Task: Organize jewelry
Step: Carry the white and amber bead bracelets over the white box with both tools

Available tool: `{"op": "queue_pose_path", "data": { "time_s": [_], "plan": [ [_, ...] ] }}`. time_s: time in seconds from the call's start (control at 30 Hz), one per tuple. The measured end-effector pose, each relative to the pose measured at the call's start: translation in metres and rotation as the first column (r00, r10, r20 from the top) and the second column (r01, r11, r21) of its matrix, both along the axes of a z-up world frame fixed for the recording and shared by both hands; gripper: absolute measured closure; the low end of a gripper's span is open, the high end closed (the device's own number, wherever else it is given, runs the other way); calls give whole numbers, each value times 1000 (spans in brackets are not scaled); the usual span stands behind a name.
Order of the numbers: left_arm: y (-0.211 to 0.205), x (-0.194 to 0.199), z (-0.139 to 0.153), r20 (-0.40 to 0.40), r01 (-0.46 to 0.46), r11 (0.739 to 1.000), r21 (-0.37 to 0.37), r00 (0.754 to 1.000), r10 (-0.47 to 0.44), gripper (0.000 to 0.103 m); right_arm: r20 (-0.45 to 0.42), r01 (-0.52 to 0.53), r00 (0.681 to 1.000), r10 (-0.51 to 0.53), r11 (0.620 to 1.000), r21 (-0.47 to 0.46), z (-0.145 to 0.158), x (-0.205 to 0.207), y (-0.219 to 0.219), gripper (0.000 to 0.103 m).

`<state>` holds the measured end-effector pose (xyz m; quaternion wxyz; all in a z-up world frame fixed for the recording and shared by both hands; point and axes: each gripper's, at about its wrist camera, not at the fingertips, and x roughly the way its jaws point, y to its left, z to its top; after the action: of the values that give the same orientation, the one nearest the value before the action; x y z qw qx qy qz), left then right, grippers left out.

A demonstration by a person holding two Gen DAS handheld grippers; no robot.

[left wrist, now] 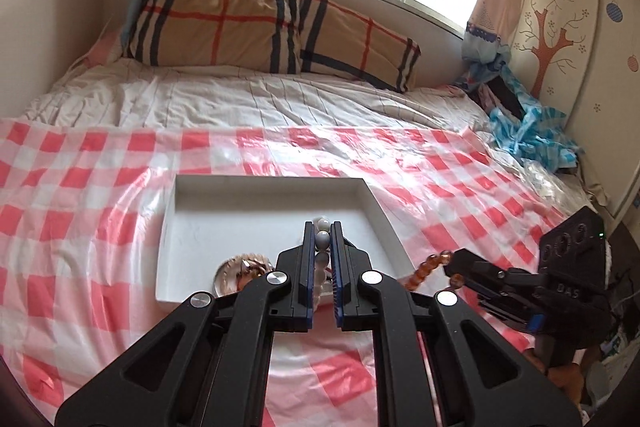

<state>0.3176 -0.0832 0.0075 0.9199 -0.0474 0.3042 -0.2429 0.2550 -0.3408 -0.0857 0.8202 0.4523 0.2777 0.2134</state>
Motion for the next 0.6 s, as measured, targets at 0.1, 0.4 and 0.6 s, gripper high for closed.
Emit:
{"op": "queue_pose_path", "data": {
  "time_s": [0.1,0.4,0.6],
  "plan": [
    [-4,-1,-3,35,-37,999,31,999,36,96,12,8,1000,-8,1000,6,2,8,-2,91],
    [-3,4,-16,43,-96,991,95,995,92,96,85,-3,996,-4,996,85,7,35,1,90],
    [-3,3,-16,56,-101,989,104,994,95,96,74,-7,997,-1,993,115,-2,35,-1,90]
  ]
}}
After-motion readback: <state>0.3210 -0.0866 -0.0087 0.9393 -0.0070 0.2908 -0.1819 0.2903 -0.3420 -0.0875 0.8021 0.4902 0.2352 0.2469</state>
